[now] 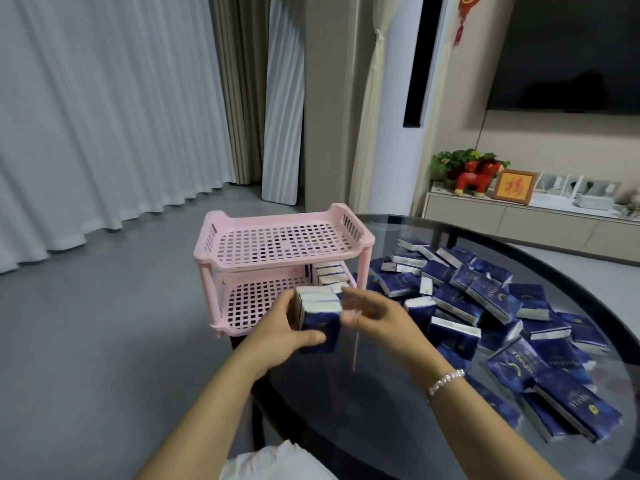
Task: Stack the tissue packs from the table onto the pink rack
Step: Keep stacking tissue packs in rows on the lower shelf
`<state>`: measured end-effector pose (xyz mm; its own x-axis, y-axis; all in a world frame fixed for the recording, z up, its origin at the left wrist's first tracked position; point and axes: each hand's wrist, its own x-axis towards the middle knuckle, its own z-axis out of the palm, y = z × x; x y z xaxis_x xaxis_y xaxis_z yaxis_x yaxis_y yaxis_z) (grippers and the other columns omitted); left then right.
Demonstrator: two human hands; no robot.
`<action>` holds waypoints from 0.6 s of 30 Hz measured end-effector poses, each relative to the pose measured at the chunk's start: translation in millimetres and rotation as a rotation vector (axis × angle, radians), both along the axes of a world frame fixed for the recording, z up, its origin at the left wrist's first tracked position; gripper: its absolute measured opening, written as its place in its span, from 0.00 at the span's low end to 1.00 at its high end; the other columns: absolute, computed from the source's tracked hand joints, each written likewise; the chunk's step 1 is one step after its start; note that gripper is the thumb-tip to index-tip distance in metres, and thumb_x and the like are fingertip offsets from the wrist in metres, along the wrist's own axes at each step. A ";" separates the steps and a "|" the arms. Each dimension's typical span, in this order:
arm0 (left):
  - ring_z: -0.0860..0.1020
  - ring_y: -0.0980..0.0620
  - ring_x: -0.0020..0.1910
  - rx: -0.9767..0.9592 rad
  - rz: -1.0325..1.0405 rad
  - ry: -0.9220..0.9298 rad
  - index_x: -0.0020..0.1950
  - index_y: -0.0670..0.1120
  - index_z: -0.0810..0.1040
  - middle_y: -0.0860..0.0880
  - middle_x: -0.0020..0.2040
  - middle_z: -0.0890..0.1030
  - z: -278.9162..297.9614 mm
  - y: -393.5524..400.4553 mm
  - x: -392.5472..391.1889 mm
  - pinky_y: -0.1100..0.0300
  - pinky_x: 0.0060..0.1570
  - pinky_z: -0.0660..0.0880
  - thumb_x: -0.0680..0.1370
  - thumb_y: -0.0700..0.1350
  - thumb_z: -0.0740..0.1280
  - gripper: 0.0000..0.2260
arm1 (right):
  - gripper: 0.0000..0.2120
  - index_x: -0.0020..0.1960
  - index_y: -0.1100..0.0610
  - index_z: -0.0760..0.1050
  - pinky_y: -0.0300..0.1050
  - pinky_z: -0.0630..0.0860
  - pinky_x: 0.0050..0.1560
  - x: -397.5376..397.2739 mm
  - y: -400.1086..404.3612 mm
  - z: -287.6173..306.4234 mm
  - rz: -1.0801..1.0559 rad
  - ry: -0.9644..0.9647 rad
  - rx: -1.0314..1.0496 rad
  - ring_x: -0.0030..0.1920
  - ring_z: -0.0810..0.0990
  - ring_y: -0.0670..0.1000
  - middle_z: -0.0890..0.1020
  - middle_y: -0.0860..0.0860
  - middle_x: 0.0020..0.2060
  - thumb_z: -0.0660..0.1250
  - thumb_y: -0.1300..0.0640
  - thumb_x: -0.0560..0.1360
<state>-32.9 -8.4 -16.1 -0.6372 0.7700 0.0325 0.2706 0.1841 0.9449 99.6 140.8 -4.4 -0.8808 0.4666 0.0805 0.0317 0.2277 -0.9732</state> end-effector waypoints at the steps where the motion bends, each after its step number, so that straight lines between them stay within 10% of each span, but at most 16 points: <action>1: 0.76 0.59 0.56 0.002 0.043 -0.012 0.55 0.56 0.68 0.61 0.53 0.76 -1.3 -1.8 -11.2 0.60 0.61 0.70 0.68 0.35 0.76 0.26 | 0.22 0.63 0.50 0.75 0.36 0.78 0.49 -8.0 -0.9 -4.1 -0.119 0.032 0.038 0.49 0.81 0.45 0.82 0.47 0.51 0.73 0.53 0.70; 8: 0.75 0.48 0.62 -0.012 0.221 -0.048 0.67 0.46 0.65 0.48 0.64 0.76 -22.6 5.7 -76.5 0.47 0.64 0.72 0.63 0.39 0.78 0.36 | 0.18 0.57 0.54 0.67 0.55 0.73 0.60 -63.6 -1.0 -47.6 -0.679 0.110 0.162 0.57 0.74 0.54 0.73 0.52 0.56 0.71 0.55 0.71; 18: 0.70 0.49 0.68 -0.109 0.155 0.031 0.74 0.47 0.59 0.49 0.71 0.70 -45.1 58.8 -114.7 0.56 0.64 0.69 0.70 0.40 0.75 0.38 | 0.02 0.52 0.52 0.70 0.40 0.71 0.45 -75.9 11.2 -64.8 -0.737 0.173 0.184 0.47 0.77 0.48 0.79 0.47 0.47 0.60 0.56 0.79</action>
<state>-147.6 50.4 -61.2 -0.7483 0.6629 -0.0249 0.2594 0.3269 0.9088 23.8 152.0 -69.2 -0.3163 0.8924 0.3218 0.0885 0.3655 -0.9266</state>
